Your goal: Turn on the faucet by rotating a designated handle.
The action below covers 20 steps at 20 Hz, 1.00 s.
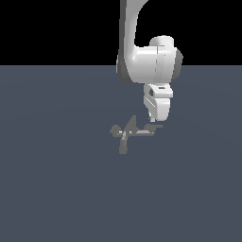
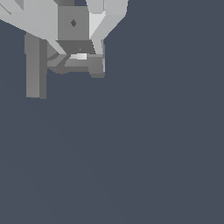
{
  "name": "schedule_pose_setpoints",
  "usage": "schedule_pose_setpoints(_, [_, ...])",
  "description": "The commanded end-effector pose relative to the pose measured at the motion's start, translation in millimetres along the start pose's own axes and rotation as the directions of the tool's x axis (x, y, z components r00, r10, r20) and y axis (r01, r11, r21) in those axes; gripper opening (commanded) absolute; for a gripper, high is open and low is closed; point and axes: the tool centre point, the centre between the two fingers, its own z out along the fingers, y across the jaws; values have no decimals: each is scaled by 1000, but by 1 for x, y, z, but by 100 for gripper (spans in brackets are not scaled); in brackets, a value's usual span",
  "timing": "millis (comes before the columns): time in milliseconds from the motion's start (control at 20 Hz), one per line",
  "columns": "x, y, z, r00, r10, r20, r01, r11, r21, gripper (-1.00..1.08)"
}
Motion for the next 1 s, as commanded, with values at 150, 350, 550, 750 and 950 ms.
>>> schedule_pose_setpoints(150, [13,-5,13,999,53,2,-53,999,1,-100])
schedule_pose_setpoints(350, [15,-5,15,998,63,3,-63,998,1,-100])
schedule_pose_setpoints(550, [15,-5,15,998,63,3,-63,998,0,-100])
schedule_pose_setpoints(750, [24,8,15,998,63,3,-63,998,0,-100])
schedule_pose_setpoints(950, [34,21,15,998,63,3,-63,998,1,-100])
